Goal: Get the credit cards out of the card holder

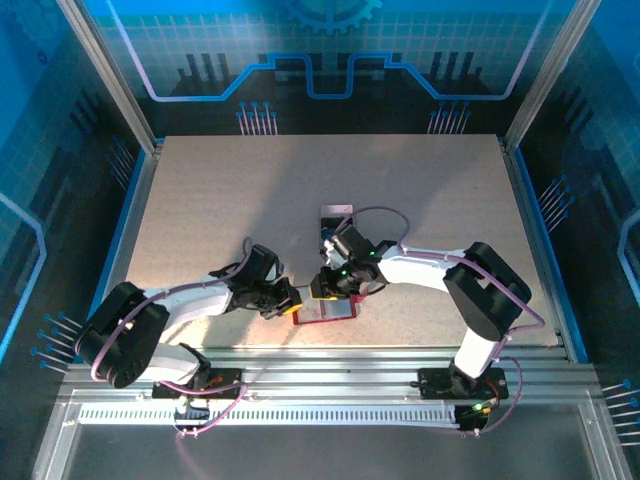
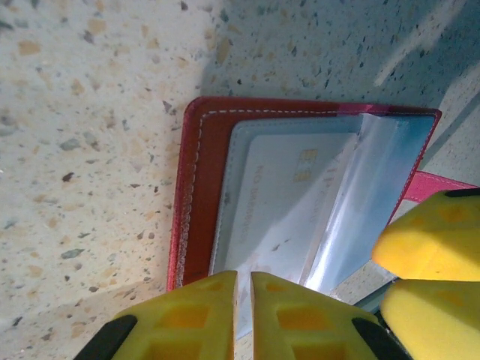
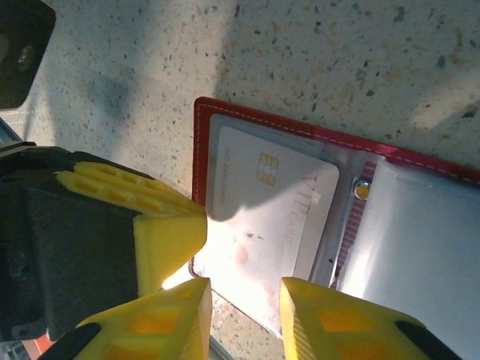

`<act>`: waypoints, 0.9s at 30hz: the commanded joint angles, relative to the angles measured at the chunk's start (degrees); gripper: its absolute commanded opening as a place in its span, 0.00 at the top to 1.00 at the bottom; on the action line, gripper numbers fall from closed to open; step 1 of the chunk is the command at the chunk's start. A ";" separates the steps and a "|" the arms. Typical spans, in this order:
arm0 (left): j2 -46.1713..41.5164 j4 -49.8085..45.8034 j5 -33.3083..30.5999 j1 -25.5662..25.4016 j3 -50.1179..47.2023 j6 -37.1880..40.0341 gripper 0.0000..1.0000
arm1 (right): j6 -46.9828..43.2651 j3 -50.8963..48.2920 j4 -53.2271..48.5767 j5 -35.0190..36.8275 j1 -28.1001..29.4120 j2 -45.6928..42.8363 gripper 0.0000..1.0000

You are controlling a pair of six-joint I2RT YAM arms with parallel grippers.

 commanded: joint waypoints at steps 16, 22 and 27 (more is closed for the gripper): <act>1.15 0.65 1.18 1.07 -1.26 0.34 0.88 | 1.84 0.90 3.12 -2.10 1.08 4.30 0.70; 1.42 0.72 1.23 1.08 -1.26 0.35 0.88 | 1.81 0.91 3.18 -2.25 1.18 5.07 0.70; 1.42 0.63 1.23 1.22 -1.26 0.38 0.88 | 0.60 1.44 0.28 -0.05 1.19 5.22 0.67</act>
